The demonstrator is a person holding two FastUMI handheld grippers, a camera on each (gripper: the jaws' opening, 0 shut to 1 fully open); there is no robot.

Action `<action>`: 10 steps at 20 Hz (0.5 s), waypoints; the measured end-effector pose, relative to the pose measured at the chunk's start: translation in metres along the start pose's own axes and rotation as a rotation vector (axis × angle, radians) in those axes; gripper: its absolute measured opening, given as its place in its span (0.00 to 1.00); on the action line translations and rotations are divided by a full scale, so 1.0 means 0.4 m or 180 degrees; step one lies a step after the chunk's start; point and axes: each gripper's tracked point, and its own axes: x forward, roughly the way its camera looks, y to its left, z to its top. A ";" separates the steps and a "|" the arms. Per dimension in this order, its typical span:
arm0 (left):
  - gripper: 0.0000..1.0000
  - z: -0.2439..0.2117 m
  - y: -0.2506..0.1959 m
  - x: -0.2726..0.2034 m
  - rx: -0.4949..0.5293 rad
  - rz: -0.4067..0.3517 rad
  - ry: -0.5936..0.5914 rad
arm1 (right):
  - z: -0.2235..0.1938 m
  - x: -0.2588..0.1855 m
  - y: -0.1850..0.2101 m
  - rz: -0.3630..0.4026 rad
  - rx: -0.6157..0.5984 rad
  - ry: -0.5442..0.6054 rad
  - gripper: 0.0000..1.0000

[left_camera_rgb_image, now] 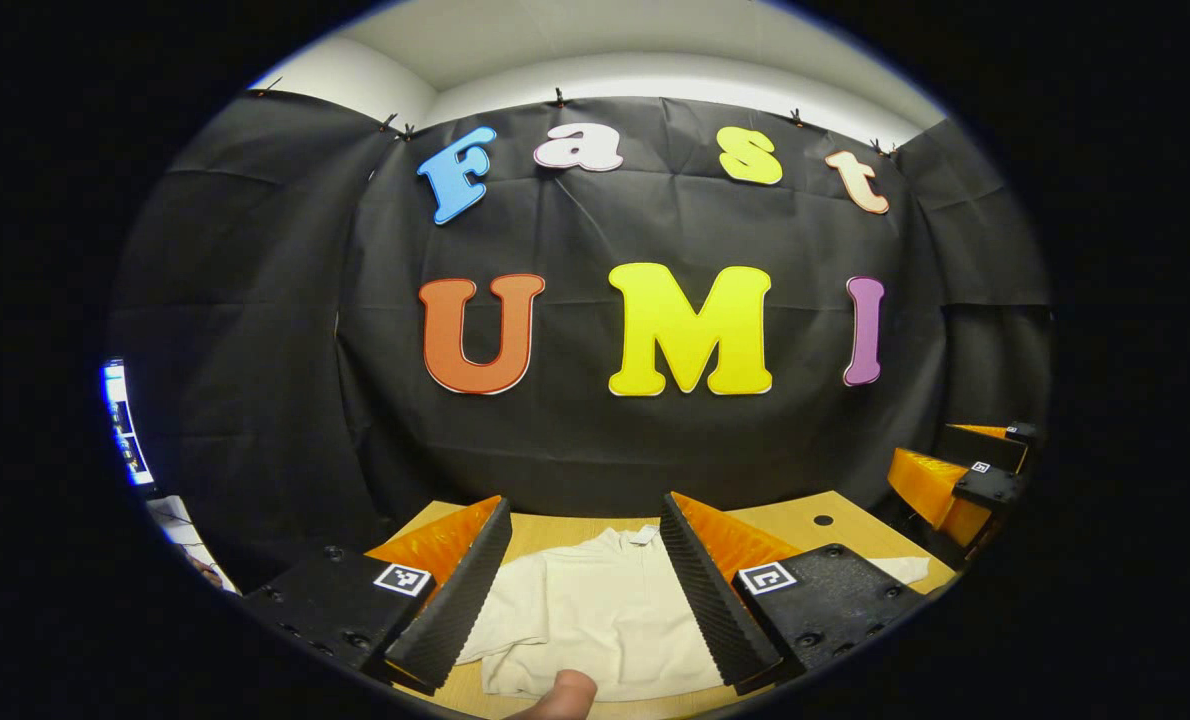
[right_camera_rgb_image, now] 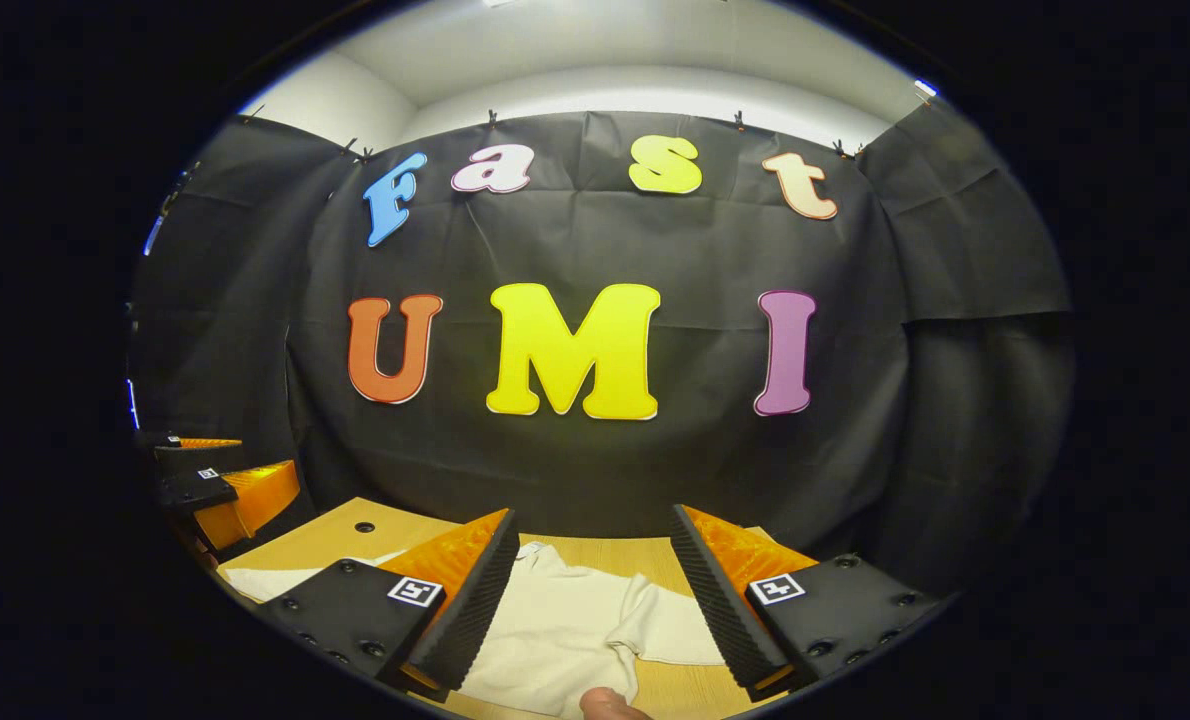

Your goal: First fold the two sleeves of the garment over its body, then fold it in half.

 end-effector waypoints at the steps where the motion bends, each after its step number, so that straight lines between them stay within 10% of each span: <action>1: 0.95 -0.008 -0.002 0.001 0.0000 -0.0007 0.0010 | -0.006 0.001 0.002 0.0004 -0.0001 0.0005 0.94; 10: 0.95 -0.029 -0.002 0.015 -0.0033 -0.0118 0.0073 | -0.012 0.006 0.018 -0.0016 -0.0055 -0.0008 0.95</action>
